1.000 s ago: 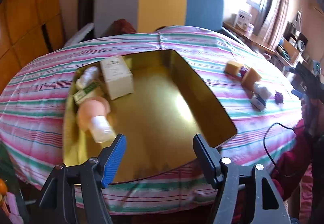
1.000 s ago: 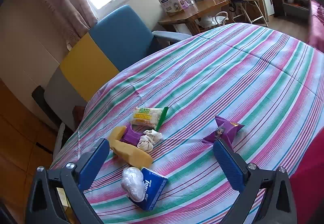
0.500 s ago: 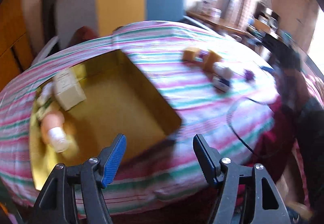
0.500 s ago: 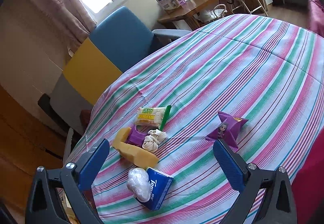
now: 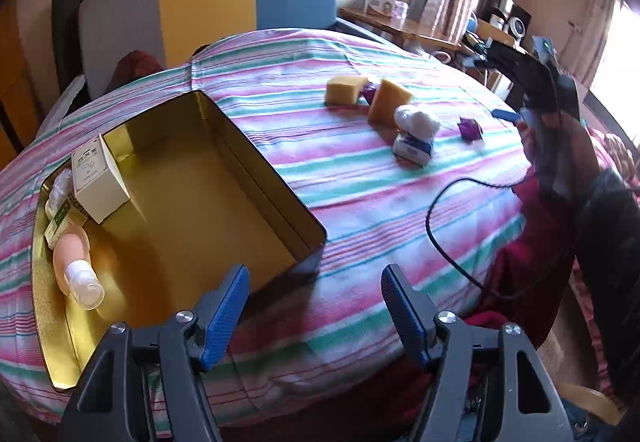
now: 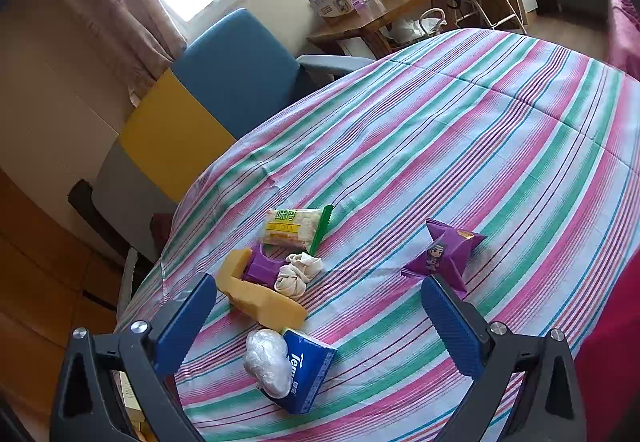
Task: Organize objects
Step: 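Move both tools back toward the sponges and tissue pack, then grasp a yellow sponge with the left gripper and lift it, then carry the sponge into the tray while the right gripper grasps a purple snack packet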
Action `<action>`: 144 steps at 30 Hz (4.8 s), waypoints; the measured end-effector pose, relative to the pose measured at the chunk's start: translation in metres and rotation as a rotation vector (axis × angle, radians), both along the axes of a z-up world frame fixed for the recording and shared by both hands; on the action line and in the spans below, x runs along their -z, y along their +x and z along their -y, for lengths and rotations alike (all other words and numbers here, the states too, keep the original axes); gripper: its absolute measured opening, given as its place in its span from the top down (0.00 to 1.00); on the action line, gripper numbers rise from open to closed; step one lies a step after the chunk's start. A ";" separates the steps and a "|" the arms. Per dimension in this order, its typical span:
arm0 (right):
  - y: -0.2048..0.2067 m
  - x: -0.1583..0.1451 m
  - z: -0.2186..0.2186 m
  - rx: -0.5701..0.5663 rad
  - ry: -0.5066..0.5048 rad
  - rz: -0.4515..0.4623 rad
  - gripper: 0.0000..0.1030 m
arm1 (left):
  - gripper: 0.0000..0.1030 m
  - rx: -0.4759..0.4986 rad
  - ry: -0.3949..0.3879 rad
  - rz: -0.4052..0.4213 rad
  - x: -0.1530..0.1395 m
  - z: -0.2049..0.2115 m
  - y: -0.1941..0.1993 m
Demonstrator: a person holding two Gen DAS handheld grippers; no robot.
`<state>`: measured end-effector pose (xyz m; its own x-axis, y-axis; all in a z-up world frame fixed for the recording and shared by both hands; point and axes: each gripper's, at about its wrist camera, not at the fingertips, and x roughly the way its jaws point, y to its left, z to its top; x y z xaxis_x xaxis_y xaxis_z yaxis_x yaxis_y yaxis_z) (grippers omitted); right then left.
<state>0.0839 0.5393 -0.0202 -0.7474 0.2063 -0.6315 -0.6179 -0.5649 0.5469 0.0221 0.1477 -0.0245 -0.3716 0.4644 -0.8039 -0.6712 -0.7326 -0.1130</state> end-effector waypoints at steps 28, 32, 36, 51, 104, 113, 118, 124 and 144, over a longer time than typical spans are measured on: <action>0.014 0.004 -0.010 0.026 -0.098 -0.125 0.00 | 0.22 0.191 0.013 -0.033 -0.028 -0.199 -0.083; 0.013 0.003 -0.009 0.012 -0.097 -0.134 0.00 | 0.19 0.253 -0.043 -0.058 -0.012 -0.245 -0.098; 0.014 0.005 -0.010 0.011 -0.121 -0.157 0.00 | 0.19 0.265 -0.096 -0.027 0.011 -0.280 -0.115; 0.014 0.007 -0.012 0.001 -0.138 -0.170 0.00 | 0.49 0.150 0.040 0.120 0.018 -0.255 -0.147; -0.070 0.068 -0.066 0.036 0.009 0.533 0.69 | 0.49 -0.459 0.157 0.034 -0.027 0.210 -0.051; -0.072 0.067 -0.063 0.022 0.033 0.528 0.69 | 0.48 -0.420 0.013 0.042 0.003 0.179 -0.072; -0.077 0.068 -0.062 0.018 0.049 0.529 0.69 | 0.48 -0.426 -0.026 0.042 0.019 0.175 -0.076; -0.072 0.066 -0.060 0.018 0.057 0.530 0.69 | 0.46 -0.441 -0.038 0.050 0.034 0.177 -0.076; -0.062 0.040 -0.053 0.044 0.118 0.405 0.69 | 0.25 -0.482 -0.022 -0.080 0.002 0.183 -0.057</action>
